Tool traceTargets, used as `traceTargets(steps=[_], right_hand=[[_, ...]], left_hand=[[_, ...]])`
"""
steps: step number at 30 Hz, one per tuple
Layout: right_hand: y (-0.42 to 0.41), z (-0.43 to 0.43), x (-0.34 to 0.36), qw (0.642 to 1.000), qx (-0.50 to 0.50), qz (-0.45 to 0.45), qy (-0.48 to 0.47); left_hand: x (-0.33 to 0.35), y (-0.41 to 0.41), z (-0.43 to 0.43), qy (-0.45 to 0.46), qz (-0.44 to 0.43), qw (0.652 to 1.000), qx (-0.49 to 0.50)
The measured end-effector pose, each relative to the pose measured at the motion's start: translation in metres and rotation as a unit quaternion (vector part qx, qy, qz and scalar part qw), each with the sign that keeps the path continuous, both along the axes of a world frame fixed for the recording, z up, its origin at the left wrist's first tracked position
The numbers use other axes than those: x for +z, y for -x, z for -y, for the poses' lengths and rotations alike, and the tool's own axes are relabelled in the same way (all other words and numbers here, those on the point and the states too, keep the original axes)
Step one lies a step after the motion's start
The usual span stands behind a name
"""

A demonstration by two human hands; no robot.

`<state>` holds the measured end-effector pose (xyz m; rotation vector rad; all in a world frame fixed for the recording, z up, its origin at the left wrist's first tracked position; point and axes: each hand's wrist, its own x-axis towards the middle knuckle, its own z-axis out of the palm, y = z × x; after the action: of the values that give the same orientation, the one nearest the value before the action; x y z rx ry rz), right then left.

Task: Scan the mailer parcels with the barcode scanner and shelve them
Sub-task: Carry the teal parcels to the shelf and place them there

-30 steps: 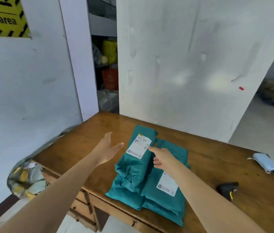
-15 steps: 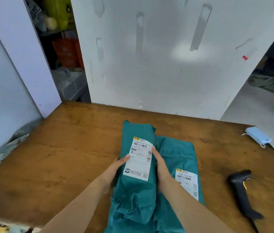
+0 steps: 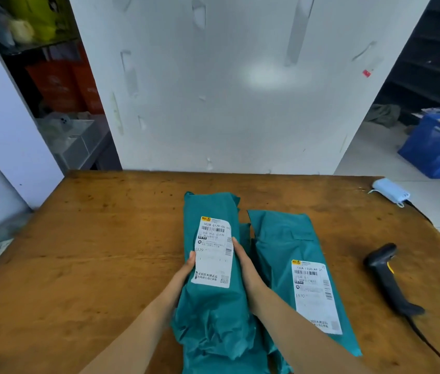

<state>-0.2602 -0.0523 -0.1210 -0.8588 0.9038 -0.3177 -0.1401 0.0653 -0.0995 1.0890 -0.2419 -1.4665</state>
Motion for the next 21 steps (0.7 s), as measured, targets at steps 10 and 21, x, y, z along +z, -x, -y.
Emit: traceTargets(steps=[10,21], right_hand=[[-0.016,-0.006,0.12,0.995,-0.016,0.1,0.001],[0.164,0.048,0.29,0.942,-0.218,0.141,0.213]], left_hand=[[0.102,-0.023,0.021,0.104,0.047,0.992,-0.052],[0.276,0.136,0.13,0.248,0.097,0.927,-0.263]])
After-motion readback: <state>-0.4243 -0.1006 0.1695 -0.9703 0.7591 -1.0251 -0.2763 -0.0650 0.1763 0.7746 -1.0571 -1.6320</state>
